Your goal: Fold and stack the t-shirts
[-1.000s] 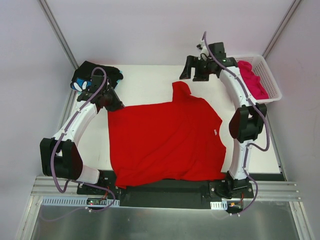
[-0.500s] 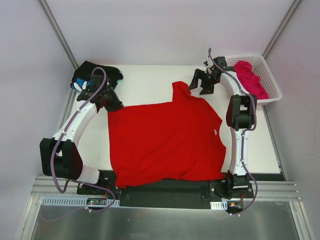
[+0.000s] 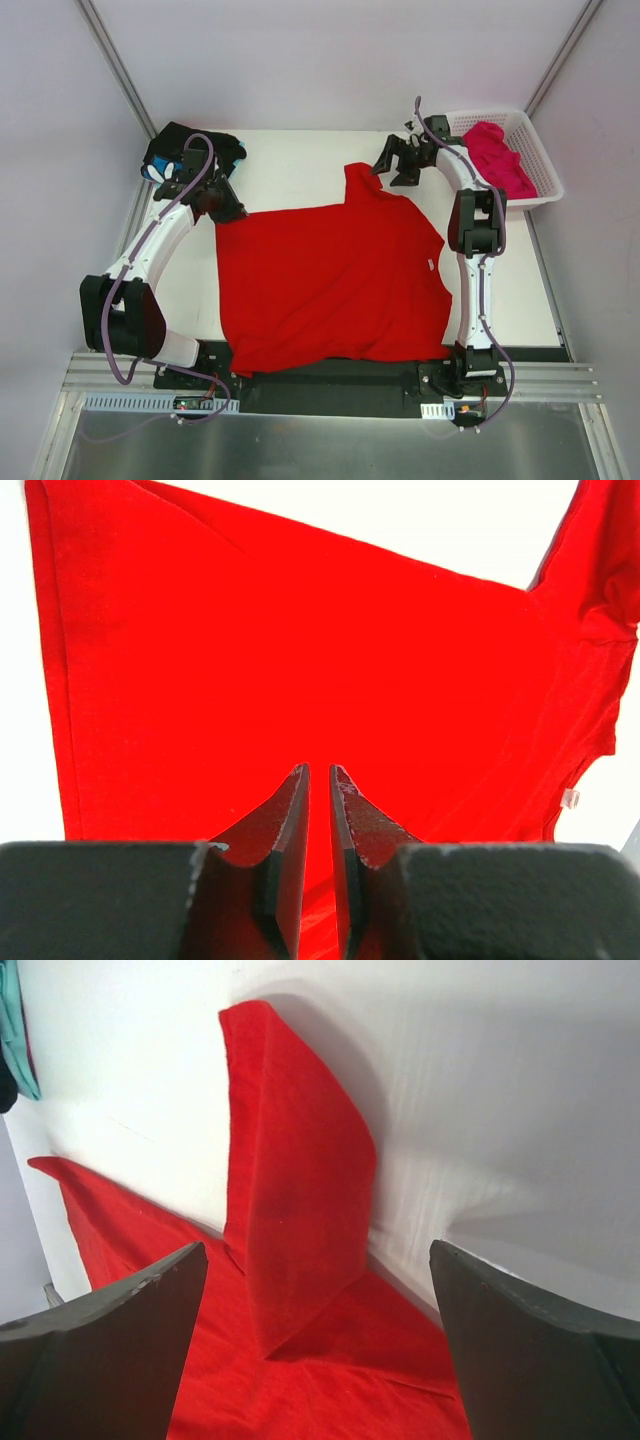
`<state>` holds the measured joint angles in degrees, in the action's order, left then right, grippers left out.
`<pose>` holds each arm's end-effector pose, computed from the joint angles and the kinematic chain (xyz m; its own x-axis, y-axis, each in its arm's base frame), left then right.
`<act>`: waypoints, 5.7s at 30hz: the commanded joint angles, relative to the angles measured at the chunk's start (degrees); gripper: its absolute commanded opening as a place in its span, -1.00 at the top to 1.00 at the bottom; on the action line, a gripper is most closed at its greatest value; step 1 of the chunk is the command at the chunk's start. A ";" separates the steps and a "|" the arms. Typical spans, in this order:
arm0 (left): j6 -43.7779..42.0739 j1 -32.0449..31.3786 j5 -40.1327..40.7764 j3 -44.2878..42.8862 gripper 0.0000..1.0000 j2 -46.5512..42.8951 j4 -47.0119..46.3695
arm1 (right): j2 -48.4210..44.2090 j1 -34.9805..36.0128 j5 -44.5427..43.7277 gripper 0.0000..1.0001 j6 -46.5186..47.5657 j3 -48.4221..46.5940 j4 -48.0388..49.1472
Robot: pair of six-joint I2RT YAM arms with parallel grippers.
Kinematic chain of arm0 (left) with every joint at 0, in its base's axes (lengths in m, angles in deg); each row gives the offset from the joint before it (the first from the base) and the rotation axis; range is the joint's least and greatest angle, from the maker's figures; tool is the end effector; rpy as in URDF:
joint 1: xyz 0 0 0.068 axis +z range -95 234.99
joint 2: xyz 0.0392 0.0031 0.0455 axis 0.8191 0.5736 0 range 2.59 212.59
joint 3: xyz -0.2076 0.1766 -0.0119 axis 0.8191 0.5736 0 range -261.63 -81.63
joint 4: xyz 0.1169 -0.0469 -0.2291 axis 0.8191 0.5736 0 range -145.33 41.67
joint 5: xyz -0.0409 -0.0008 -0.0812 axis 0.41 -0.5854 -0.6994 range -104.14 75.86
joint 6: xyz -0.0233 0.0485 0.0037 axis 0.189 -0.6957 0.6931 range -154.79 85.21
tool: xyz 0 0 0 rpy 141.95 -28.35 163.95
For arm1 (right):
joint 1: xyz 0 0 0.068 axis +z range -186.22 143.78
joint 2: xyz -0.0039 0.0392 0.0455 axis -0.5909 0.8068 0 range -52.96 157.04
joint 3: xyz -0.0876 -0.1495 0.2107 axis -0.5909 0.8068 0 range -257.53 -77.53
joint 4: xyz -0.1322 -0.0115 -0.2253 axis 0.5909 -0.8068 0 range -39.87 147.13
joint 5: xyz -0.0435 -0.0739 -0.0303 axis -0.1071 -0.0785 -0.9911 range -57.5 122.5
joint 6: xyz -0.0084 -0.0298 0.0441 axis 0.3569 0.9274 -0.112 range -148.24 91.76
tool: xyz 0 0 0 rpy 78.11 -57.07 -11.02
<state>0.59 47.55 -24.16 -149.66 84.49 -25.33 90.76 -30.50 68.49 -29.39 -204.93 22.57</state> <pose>0.3101 -0.0467 0.2988 -0.7063 -0.4826 -0.5179 -0.1924 0.8349 -0.5156 0.5448 0.0756 0.1787 -0.7809 -0.0620 -0.6216 -0.4339 0.7696 0.4684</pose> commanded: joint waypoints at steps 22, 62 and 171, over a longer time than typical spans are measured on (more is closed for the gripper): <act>-0.92 -0.03 0.44 -0.44 0.74 -1.31 1.11 | -4.49 3.59 8.75 -0.15 -4.83 12.50 7.85; 1.27 -0.03 -1.76 5.10 0.77 -10.10 1.11 | -25.17 12.66 -13.65 -0.93 9.49 23.25 -10.34; -1.01 -22.87 14.59 19.34 0.87 -25.93 0.41 | -70.78 46.05 -53.74 0.05 -17.31 72.99 -9.14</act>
<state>-1.27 26.99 -12.47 -127.32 56.47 -24.22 17.73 14.13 16.32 -45.87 -132.65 6.00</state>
